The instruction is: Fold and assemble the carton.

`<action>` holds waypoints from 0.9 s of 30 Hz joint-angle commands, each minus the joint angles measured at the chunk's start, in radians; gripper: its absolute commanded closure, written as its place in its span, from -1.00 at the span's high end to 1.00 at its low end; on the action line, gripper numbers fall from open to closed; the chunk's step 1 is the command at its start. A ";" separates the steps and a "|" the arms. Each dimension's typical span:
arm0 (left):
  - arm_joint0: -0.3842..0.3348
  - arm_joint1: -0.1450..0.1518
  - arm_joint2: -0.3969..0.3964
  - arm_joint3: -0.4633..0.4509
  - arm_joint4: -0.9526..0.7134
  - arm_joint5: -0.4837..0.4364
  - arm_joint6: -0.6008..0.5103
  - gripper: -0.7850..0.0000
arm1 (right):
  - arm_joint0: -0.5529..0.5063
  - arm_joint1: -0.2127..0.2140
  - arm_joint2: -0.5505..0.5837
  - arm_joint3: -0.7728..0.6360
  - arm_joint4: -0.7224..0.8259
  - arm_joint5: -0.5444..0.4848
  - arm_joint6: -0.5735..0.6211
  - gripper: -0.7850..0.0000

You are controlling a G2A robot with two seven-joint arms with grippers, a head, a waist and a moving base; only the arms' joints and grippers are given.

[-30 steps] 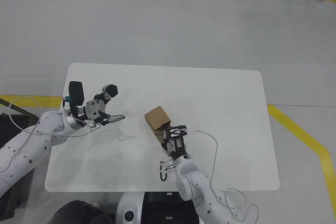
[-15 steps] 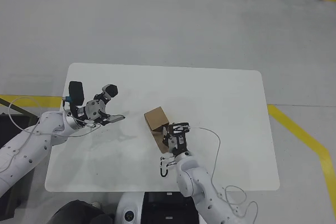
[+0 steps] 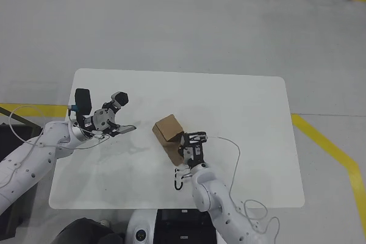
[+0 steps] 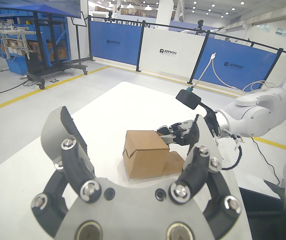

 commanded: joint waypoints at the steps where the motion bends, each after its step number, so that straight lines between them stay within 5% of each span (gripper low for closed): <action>1: 0.000 0.000 0.000 0.000 0.000 0.000 0.000 1.00 | -0.003 0.008 0.000 -0.028 -0.056 -0.047 0.015 -1.00; 6: 0.003 -0.001 -0.013 -0.015 0.016 -0.005 -0.049 1.00 | -0.021 0.036 0.024 -0.131 -0.215 -0.164 0.089 -1.00; 13: -0.011 0.015 -0.087 0.002 0.201 -0.184 -0.020 1.00 | -0.017 0.068 0.094 -0.248 -0.278 -0.372 0.251 -1.00; 20: 0.046 0.043 -0.159 -0.058 0.333 -0.121 0.086 1.00 | 0.023 0.079 0.142 -0.281 -0.248 -0.464 0.354 -1.00; 27: 0.072 0.065 -0.144 -0.141 0.529 -0.090 0.118 1.00 | 0.047 0.080 0.158 -0.286 -0.175 -0.499 0.417 -1.00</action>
